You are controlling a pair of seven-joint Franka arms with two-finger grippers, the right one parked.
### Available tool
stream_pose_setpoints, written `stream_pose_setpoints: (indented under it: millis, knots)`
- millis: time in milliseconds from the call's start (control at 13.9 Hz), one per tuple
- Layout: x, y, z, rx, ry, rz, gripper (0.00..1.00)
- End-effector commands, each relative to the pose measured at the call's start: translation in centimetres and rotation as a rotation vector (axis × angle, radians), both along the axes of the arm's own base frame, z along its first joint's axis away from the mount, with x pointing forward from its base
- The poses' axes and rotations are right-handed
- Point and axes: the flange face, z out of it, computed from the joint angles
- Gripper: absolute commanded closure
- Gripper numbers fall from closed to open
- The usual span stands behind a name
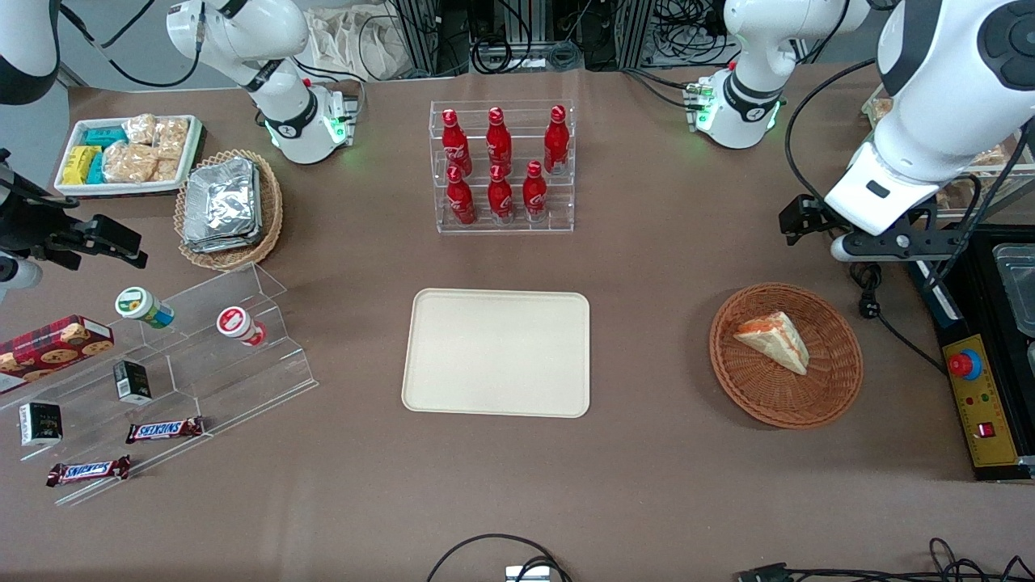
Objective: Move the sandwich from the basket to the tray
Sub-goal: 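Lower the left gripper onto the wrapped sandwich in the basket and grasp it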
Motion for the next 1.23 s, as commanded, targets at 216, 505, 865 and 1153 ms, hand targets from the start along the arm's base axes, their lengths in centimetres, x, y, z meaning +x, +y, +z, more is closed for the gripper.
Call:
stream_pose_setpoints:
  millis: [216,505,865,1153]
  knots:
    - [0.9,2.1,0.2,-0.018,0.018,0.023,0.0]
    - [3.0,3.4,-5.6,0.018,0.081,0.272,0.0]
    - [5.2,5.1,-11.6,0.046,0.041,0.638,0.0]
    - [6.6,5.3,-19.2,0.103,0.024,1.009,0.0]
